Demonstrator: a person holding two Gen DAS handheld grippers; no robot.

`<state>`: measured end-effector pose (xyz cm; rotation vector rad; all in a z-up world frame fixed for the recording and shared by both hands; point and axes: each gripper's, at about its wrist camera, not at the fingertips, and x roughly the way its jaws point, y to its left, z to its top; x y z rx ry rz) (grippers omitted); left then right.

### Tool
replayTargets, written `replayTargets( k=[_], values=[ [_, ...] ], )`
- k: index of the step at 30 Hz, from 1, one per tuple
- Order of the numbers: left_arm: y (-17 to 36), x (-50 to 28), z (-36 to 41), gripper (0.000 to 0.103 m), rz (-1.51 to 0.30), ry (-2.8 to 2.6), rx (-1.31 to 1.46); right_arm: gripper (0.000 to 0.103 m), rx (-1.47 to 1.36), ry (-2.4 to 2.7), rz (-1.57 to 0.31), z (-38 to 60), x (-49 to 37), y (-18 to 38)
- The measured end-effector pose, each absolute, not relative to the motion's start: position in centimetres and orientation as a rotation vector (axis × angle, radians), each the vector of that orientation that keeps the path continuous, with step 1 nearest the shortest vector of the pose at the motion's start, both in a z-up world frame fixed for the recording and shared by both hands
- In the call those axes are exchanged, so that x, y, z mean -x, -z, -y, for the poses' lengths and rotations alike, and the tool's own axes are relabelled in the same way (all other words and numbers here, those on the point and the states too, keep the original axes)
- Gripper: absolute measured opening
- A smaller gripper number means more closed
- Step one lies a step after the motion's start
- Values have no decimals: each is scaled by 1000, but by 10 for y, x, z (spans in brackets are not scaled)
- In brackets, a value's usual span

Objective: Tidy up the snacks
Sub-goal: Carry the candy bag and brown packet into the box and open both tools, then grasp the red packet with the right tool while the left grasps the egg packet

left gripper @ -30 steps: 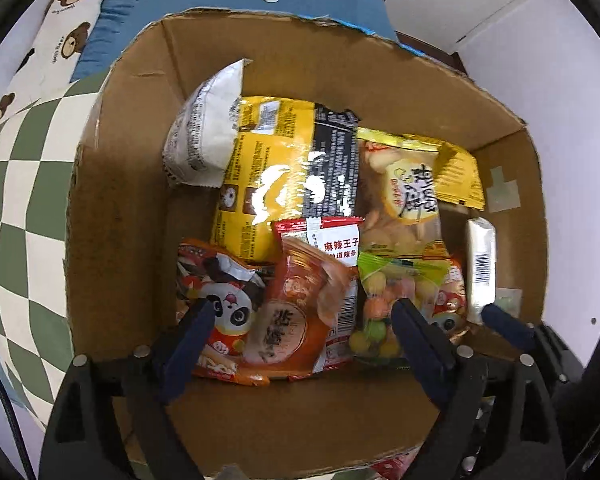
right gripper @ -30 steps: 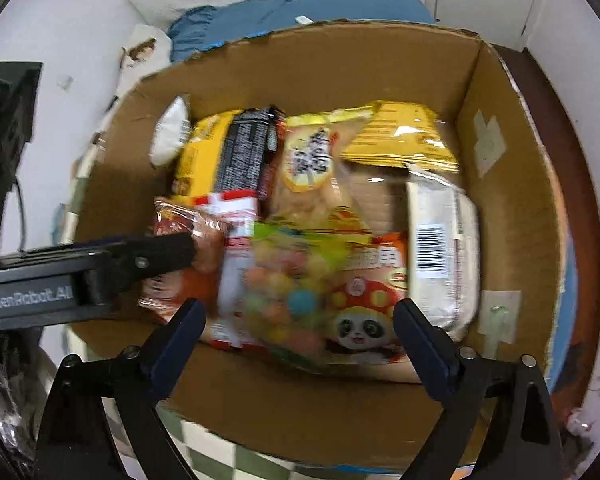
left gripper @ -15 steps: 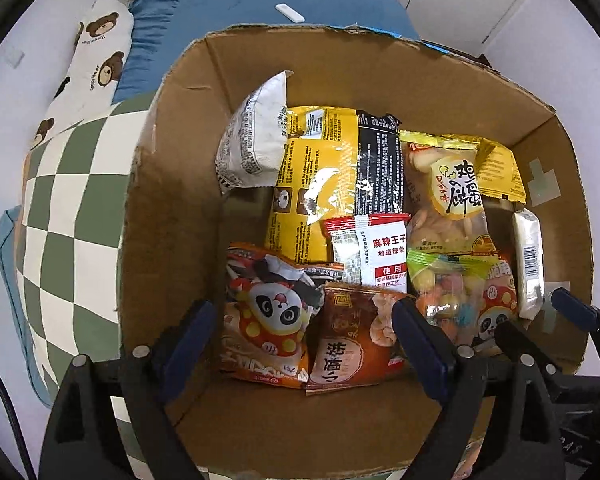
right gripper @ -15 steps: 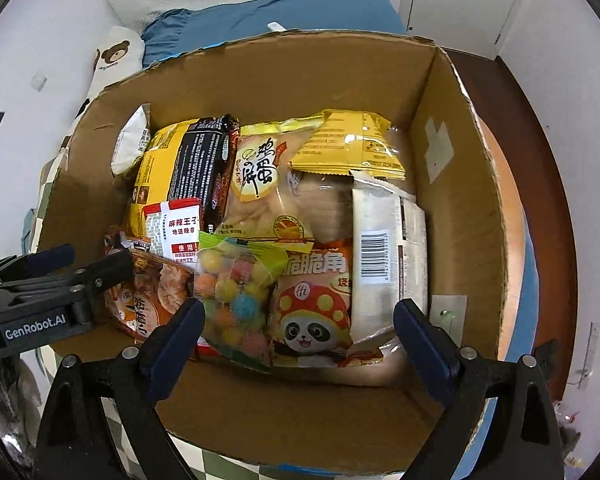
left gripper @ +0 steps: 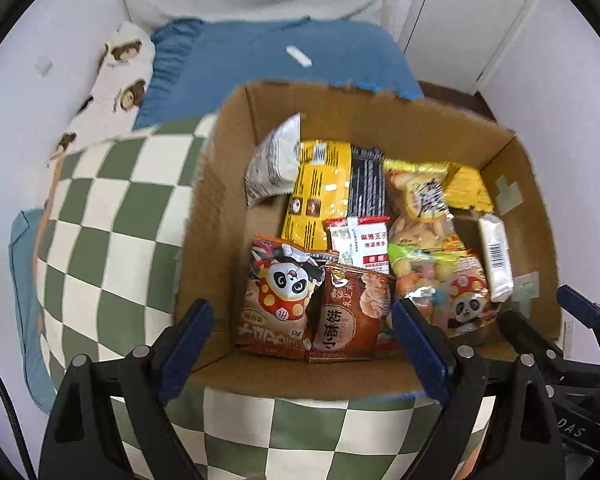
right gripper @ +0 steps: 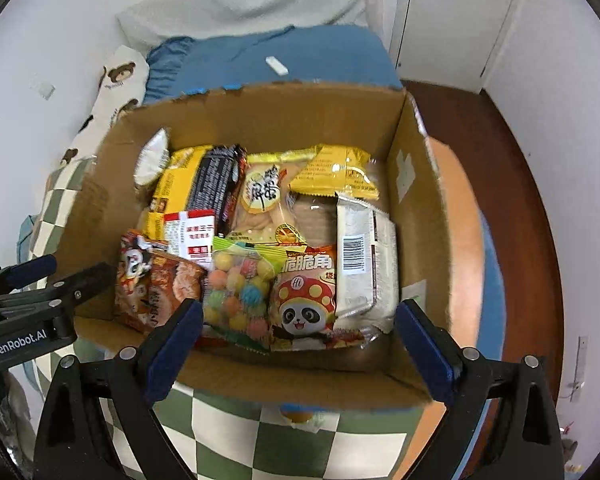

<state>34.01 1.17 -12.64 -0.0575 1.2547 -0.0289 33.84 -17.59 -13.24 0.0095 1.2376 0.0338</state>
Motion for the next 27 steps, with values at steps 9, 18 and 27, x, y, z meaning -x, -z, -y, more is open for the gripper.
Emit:
replayTargets(
  k=[9,18,27],
  values=[
    [72,-289,-15,91,-1091,35,29,99,-6,-28,-1102,176,-283,80],
    [34,-231,-16,91,-979,43,22,99,2,-23,-987,176,-224,31],
    [38,-189,-14,91,-991,69,37,99,-62,-67,-966,173,-173,16]
  ],
)
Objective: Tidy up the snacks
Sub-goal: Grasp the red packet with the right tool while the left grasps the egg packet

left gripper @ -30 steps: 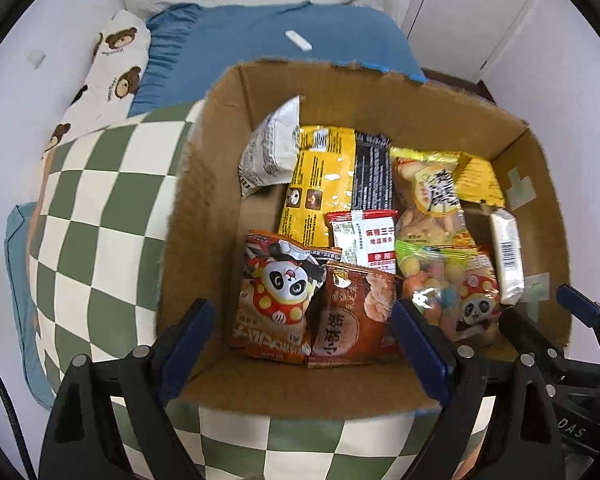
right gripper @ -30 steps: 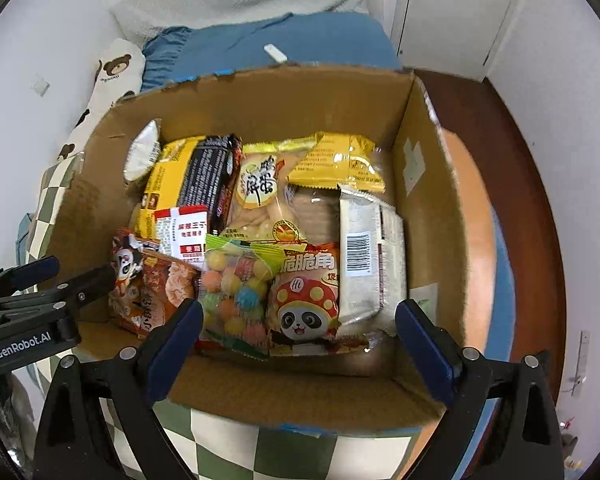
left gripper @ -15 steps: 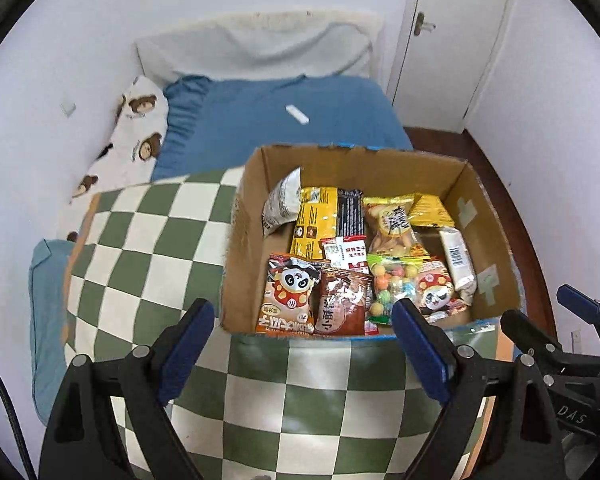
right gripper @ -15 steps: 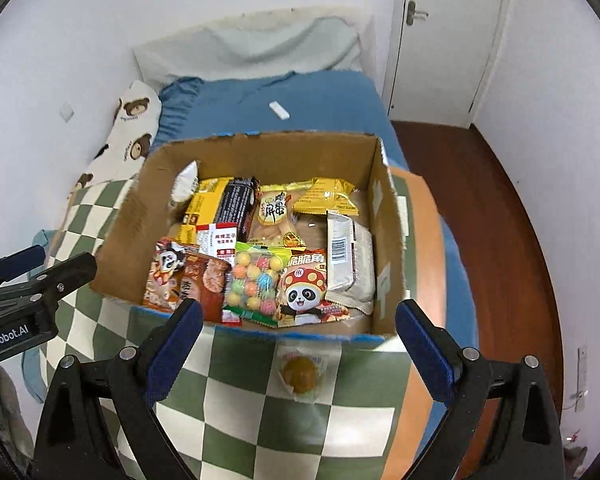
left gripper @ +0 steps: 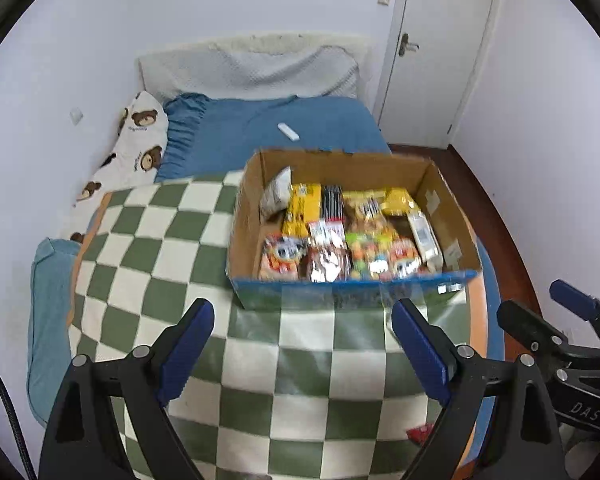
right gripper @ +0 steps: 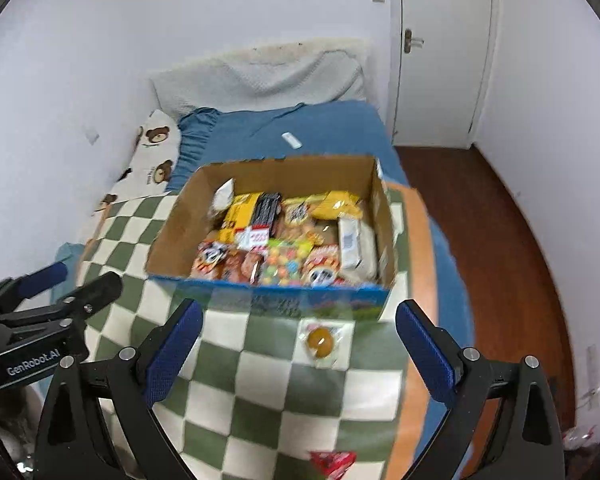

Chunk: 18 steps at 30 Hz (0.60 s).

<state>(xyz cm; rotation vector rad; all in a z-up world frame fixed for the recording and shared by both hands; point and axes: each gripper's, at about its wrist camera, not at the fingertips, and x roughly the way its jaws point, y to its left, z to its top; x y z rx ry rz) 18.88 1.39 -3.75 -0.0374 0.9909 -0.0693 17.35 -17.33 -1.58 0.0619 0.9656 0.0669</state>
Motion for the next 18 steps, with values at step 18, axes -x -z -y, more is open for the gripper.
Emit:
replayTargets(
  k=[18],
  values=[
    [210,-125,50,91,-1403,131,-146,69,-601,44,-1390,252,-65,259]
  ],
)
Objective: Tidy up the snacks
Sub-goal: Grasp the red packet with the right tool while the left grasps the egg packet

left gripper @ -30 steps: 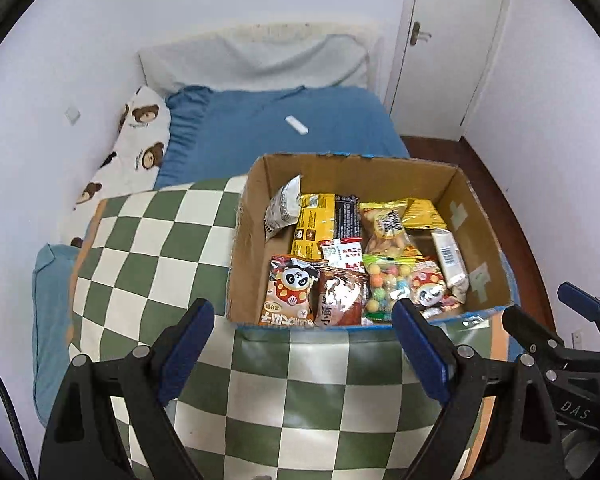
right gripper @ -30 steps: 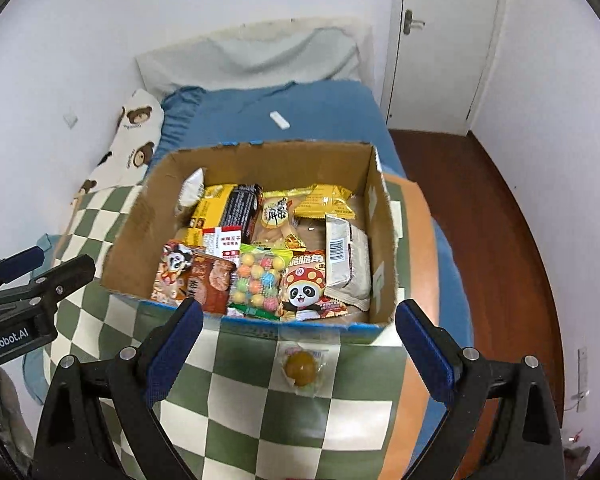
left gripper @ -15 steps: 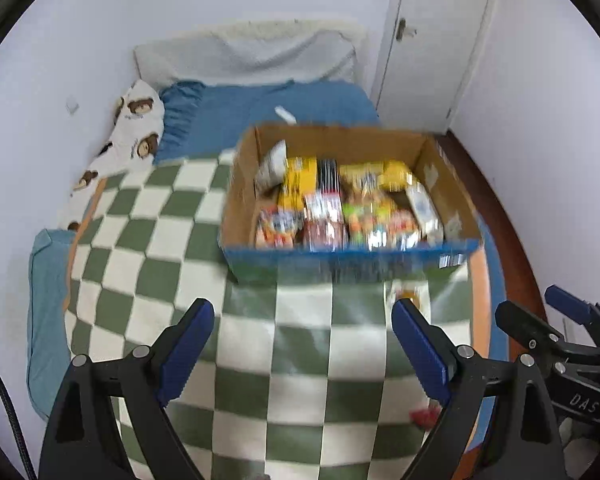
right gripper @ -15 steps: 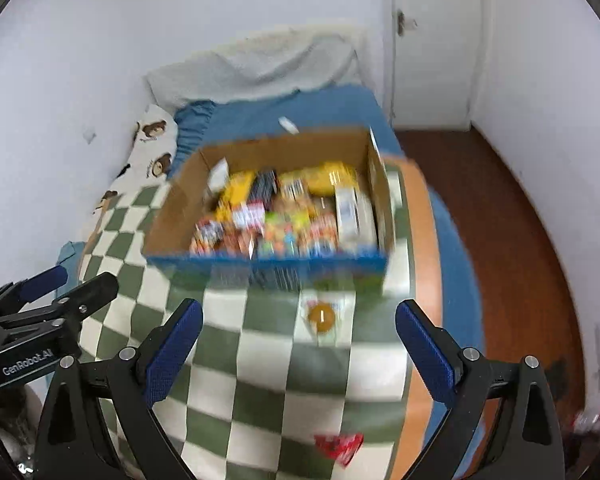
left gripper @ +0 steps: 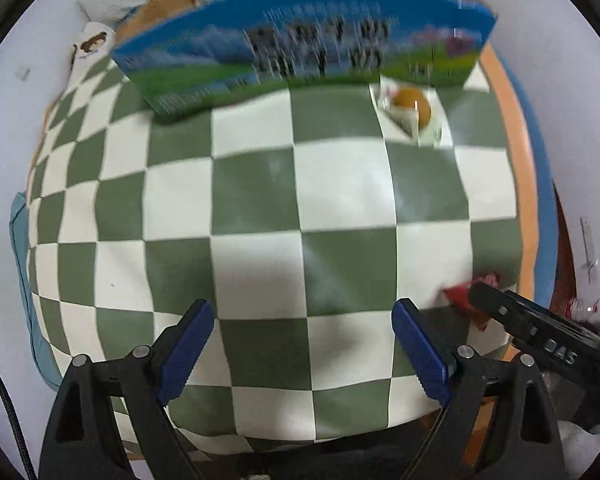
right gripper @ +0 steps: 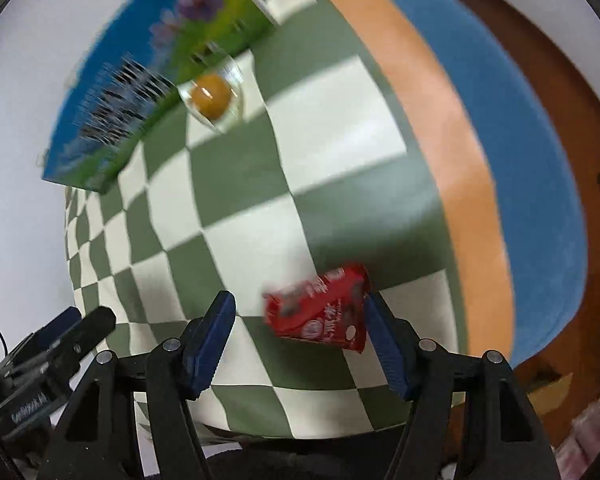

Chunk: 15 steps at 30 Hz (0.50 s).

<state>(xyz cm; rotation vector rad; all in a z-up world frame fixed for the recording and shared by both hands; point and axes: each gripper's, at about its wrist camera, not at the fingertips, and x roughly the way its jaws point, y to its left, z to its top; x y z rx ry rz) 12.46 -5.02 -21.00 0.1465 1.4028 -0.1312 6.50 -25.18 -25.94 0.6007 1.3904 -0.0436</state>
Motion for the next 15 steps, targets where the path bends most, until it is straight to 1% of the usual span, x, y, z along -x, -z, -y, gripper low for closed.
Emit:
replayTargets(
  k=[2,3,4,8,15],
  values=[
    [218,-125,55,91,-1429,132,-156,68,-595,53,-1410,250,-66,278],
    [220,-126,58,91,-1435,133,-164,65,-597,49,-1404,249,-67,284],
    [221,-127,60,91,-1436,134,-169,59,-571,49,-1392,246,-68,286],
    [218,-143,73,91,-1429,145,-172,54,-501,37,-1343,241,-74,276],
    [210,-220,115,91,-1404,196,-45,53,-468,42,-1251,263,-111,241]
  ],
)
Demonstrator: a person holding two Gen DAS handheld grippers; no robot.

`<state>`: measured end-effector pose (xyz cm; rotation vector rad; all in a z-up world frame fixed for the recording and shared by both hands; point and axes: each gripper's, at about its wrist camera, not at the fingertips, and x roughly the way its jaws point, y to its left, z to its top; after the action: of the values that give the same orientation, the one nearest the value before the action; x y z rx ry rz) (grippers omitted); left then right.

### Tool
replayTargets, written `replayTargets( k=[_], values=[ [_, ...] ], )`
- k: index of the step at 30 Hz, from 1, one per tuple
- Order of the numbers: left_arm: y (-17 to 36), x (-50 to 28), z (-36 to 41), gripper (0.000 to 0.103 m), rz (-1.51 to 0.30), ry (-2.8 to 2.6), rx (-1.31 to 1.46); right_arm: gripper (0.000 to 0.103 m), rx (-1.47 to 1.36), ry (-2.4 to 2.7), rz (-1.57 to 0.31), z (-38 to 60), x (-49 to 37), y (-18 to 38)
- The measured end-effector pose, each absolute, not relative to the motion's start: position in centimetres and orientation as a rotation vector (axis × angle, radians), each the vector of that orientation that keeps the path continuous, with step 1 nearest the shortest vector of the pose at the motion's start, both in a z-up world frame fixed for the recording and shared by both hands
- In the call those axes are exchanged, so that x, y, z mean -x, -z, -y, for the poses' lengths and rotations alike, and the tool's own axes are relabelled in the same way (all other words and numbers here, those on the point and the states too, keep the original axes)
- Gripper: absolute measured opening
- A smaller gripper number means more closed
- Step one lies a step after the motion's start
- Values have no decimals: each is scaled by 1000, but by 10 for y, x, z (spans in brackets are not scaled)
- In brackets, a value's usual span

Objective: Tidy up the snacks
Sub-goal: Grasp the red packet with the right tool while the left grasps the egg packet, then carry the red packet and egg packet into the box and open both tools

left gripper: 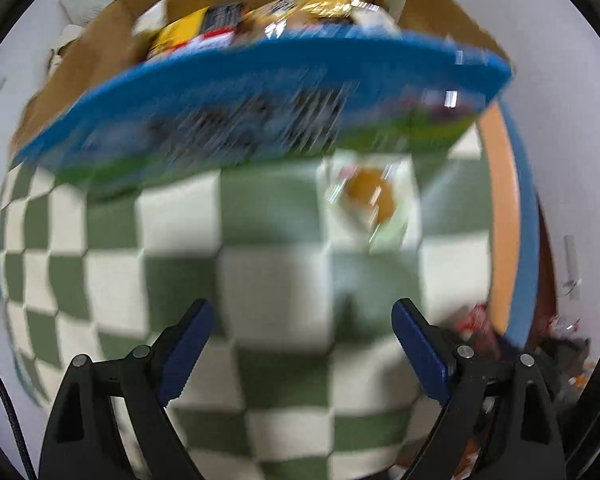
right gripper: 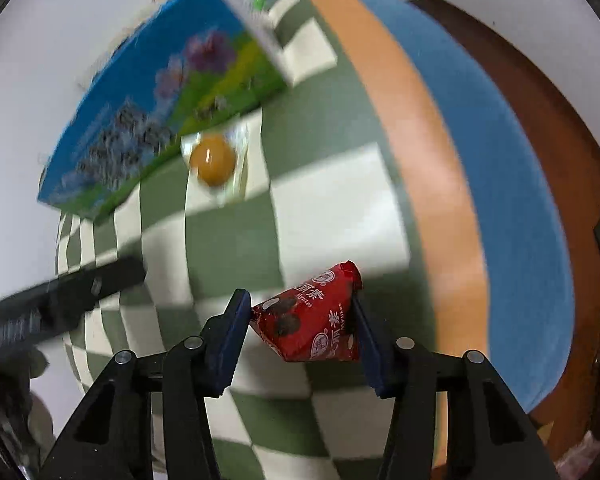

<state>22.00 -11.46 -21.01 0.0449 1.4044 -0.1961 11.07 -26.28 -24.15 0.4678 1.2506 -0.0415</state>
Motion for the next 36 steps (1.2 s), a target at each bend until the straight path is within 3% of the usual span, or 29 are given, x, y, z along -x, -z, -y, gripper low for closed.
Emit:
replayTargets(
  k=[4,6,8,12,15,26,31,36],
  values=[
    [213,-252,146,88,-1373,241,-42,53,-462,66,-1239,283,-140,239],
    [221,-261,162,70,-1376,255,-82,53,-465,78,-1235,291,-150,240],
    [232,-266,174,62,-1399,265,-112,53,-472,83,-1234,296,-156,241],
    [257,-269,190,61,-1433,250,-170,52,-475,85,-1243,303,-166,243],
    [258,-268,193,45,-1396,242,-203,52,-461,80,-1255,304,-172,245],
    [250,-205,111,44,-1433,187,-152,52,-387,-59,-1305,271,-179,246],
    [272,-175,56,44,-1528,92,-33,52,-328,-167,-1364,227,-174,258],
    [284,-176,49,47,-1539,69,2,52,-248,-182,-1379,205,-170,266]
  ],
)
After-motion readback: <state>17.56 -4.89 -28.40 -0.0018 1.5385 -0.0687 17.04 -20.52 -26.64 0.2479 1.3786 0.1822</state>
